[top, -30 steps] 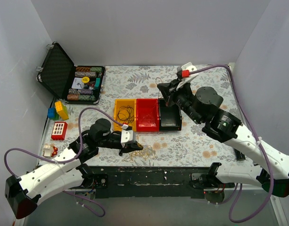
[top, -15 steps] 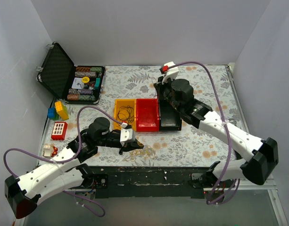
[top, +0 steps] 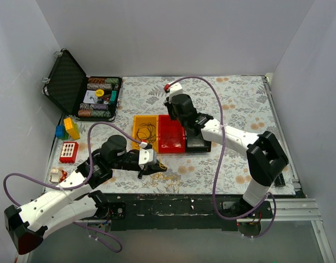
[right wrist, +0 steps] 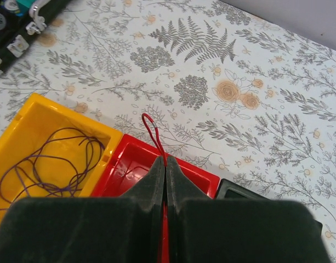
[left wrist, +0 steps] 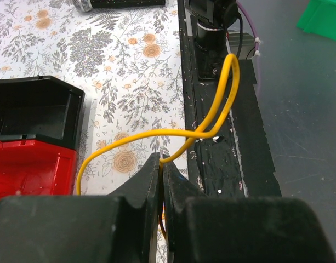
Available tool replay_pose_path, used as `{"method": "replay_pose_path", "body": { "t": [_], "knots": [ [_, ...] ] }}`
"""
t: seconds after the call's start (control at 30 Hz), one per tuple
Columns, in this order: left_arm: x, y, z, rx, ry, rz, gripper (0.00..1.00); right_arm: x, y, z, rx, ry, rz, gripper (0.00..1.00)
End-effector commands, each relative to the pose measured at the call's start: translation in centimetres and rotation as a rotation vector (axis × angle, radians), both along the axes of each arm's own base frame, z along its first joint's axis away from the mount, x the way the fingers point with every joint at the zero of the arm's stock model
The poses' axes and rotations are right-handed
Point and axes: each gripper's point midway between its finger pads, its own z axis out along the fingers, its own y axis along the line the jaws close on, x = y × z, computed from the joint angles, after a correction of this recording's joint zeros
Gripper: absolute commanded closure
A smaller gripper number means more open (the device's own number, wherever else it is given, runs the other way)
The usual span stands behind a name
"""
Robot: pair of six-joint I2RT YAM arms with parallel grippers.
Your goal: Untangle the cables
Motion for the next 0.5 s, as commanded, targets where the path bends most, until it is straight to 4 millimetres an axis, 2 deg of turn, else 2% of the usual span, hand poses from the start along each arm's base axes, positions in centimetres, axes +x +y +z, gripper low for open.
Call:
{"method": "replay_pose_path", "body": {
  "t": [0.0, 0.13, 0.2, 0.33, 0.47],
  "knots": [
    [0.0, 0.1, 1.8, -0.028, -0.051, -0.003, 1.00, 2.3, -0.4, 2.3, -0.013, -0.085, -0.080, 0.99],
    [0.1, 0.2, 1.7, -0.026, -0.065, 0.006, 1.00, 2.1, -1.6, -0.8, -0.091, -0.031, -0.117, 0.99],
    [0.1, 0.2, 1.8, -0.026, -0.065, 0.003, 1.00, 1.4, -1.5, -2.9, -0.119, 0.024, -0.095, 0.99],
    [0.1, 0.2, 1.8, -0.029, -0.073, 0.002, 1.00, -0.4, -0.6, -6.6, -0.109, 0.152, -0.025, 0.99],
    [0.4, 0.1, 1.6, -0.026, -0.076, 0.008, 1.00, -1.5, 0.6, -9.0, -0.092, 0.285, 0.019, 0.99]
  ]
}}
